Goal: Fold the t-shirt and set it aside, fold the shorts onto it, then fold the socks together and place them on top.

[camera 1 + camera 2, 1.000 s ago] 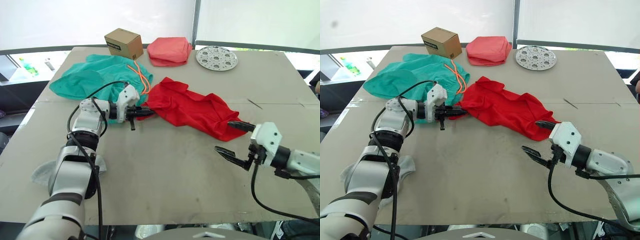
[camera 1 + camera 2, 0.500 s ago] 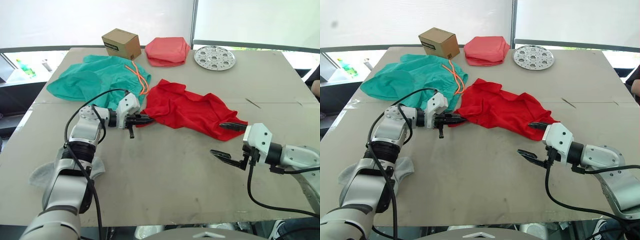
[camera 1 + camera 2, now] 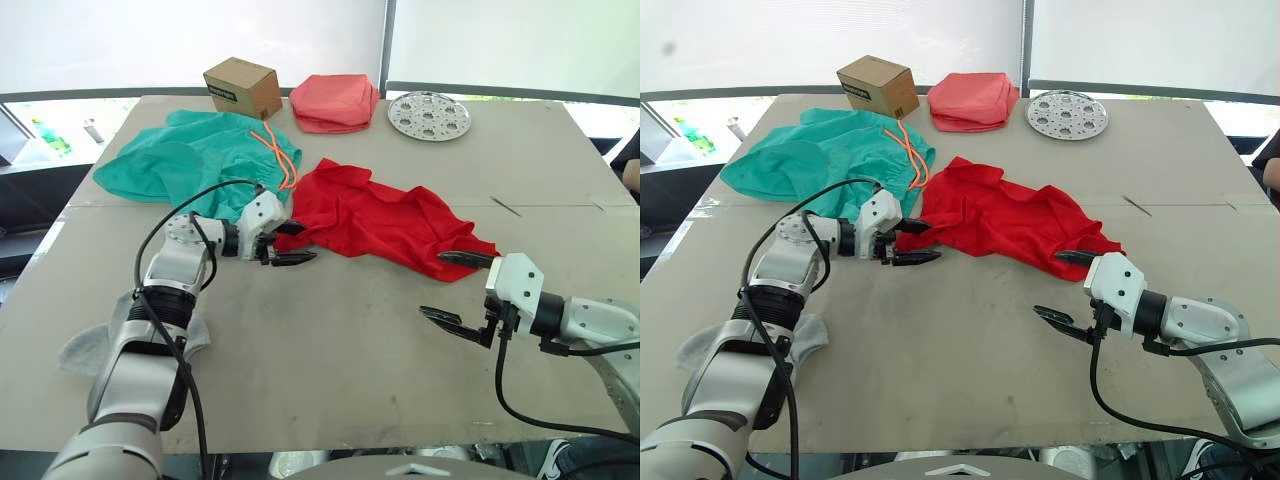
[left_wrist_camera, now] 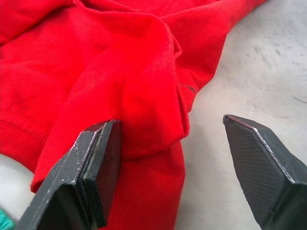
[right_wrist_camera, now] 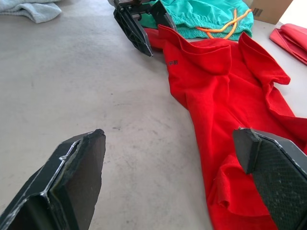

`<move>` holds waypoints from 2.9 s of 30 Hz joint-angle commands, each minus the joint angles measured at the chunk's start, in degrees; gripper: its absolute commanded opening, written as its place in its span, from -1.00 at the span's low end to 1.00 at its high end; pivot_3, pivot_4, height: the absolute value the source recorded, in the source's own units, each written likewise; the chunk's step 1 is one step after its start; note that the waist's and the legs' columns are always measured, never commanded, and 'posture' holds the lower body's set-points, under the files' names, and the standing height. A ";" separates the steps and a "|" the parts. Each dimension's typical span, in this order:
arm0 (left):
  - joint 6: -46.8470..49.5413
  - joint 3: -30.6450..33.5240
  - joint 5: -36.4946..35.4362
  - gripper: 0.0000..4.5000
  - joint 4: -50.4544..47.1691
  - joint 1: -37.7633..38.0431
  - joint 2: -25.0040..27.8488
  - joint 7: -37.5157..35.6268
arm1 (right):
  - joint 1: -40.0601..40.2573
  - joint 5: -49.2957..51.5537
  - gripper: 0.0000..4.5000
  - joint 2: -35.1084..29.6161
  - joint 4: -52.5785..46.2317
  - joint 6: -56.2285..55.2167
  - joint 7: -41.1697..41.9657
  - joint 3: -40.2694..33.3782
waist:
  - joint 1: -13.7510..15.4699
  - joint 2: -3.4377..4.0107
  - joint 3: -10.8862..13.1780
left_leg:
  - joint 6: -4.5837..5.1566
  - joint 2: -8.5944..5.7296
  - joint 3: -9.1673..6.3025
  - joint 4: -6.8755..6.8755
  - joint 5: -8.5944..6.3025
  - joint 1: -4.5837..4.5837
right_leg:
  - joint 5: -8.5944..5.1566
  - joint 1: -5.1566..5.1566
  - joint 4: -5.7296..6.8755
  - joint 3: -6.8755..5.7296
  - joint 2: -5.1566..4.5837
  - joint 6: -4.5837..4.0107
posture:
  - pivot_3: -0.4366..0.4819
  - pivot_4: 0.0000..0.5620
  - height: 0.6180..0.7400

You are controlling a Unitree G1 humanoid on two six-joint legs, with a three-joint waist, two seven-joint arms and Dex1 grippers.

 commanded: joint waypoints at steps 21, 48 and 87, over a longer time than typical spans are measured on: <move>7.89 5.16 -7.04 -0.98 -0.26 -1.34 -0.11 -1.98 | -0.58 -0.53 1.00 0.01 -1.97 -0.73 -0.43 -0.70 | -0.03 0.00 0.00 | 0.00 0.00 0.00 0.01 0.00 0.00 | 0.00 0.00 0.01 -0.01 0.01 0.00 | -0.05 -0.47 1.00; 11.57 7.67 -10.38 -0.99 -0.92 -1.46 -1.06 -0.16 | -1.25 -1.31 1.00 0.44 -1.40 -1.27 0.09 -0.35 | -0.03 -0.01 0.00 | 0.00 0.00 0.00 0.01 0.00 0.01 | 0.01 0.00 0.01 0.01 0.01 -0.02 | -0.05 -0.47 1.00; 27.79 14.93 -23.09 -1.00 -34.06 14.50 2.20 11.72 | -28.57 -14.74 -0.99 0.13 25.51 8.87 6.70 14.64 | -0.19 0.00 0.00 | -0.21 -0.01 0.14 -0.02 0.12 0.03 | 0.05 -0.04 -0.04 0.22 -0.03 -0.03 | -0.05 -0.47 1.00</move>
